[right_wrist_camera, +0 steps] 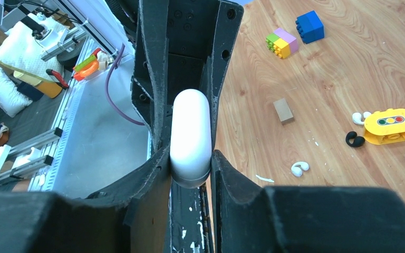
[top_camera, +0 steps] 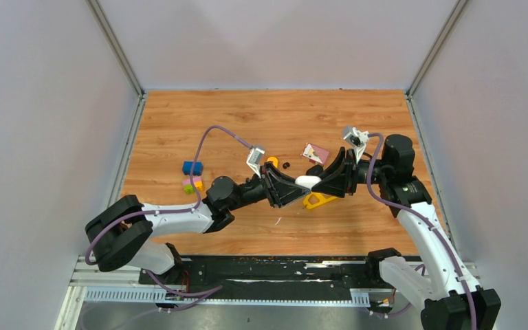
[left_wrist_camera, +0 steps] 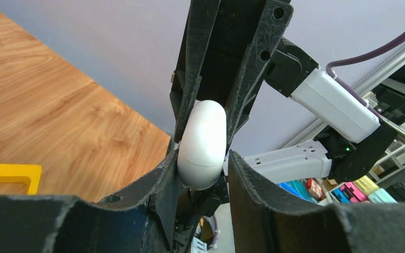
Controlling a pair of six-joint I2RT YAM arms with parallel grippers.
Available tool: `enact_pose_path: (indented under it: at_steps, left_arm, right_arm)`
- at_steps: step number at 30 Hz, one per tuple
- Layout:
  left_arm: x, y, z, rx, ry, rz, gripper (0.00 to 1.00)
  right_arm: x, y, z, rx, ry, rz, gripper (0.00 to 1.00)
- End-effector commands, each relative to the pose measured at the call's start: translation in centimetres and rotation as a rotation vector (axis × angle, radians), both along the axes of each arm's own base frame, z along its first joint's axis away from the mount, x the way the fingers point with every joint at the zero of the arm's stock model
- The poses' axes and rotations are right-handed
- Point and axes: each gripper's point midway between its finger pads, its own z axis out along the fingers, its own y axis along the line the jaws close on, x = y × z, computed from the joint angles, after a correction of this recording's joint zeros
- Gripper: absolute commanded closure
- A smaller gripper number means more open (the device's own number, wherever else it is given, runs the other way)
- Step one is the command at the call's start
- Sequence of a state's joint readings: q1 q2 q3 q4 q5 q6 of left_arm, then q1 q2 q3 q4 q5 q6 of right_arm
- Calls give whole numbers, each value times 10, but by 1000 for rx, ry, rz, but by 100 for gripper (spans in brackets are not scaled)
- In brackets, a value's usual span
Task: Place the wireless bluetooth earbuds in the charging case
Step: Pick up the charging case at the center of the board.
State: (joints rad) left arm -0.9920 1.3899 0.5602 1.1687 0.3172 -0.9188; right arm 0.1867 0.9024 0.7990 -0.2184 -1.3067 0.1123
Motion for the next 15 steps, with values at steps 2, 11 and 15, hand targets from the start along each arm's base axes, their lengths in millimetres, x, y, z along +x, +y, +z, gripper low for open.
enact_pose_path:
  at_steps: [2,11,15]
  left_arm:
    - [-6,-2,22,-27,-72,-20,58]
    - [-6,-1,18,10,-100,-13,51]
    - [-10,2,24,-32,-99,-47,53]
  right_arm:
    - [-3,1,4,15,-13,21,96]
    - [-5,1,2,18,27,49,96]
    - [-6,1,0,18,27,53,96]
